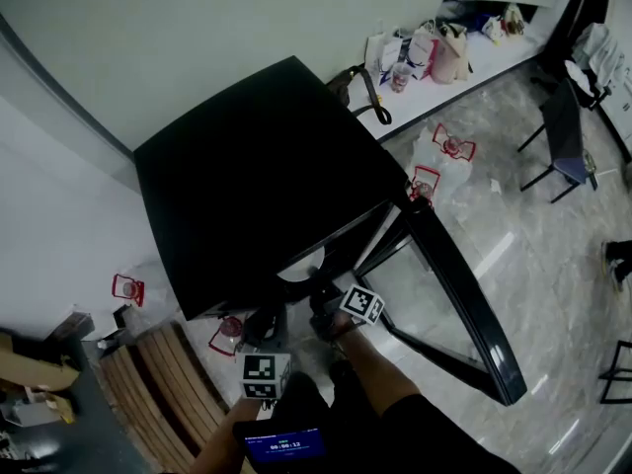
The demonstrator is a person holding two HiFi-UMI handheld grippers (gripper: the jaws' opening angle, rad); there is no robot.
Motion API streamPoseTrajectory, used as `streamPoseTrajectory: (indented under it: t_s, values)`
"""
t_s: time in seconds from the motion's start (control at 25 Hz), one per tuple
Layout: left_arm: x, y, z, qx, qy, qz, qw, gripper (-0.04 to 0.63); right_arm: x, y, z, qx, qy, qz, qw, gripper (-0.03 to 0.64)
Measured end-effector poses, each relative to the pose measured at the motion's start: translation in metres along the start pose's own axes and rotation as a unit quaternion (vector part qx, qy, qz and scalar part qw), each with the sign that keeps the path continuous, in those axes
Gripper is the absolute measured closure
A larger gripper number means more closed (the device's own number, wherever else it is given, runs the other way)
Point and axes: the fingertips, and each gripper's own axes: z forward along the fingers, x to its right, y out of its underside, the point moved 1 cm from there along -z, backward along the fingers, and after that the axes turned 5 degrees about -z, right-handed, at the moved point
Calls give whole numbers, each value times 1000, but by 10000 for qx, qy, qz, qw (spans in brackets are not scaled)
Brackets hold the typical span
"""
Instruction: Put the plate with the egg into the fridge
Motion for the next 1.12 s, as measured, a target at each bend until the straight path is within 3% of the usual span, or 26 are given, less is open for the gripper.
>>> streamPoseTrajectory:
  t_s: [0.36,0.96,1.12]
  values:
    - [-9,12,11,-109,-236,-132,9996,588,16,3,21,-150,-5,46,9999,605]
    - [-11,25,20,-262,-308,-274,9988,588,15,1,32,-507,554,-367,9965,599]
    - [-10,30,20,-291,-293,-322,9986,588,14,0,29,-517,581,-323,9964,527]
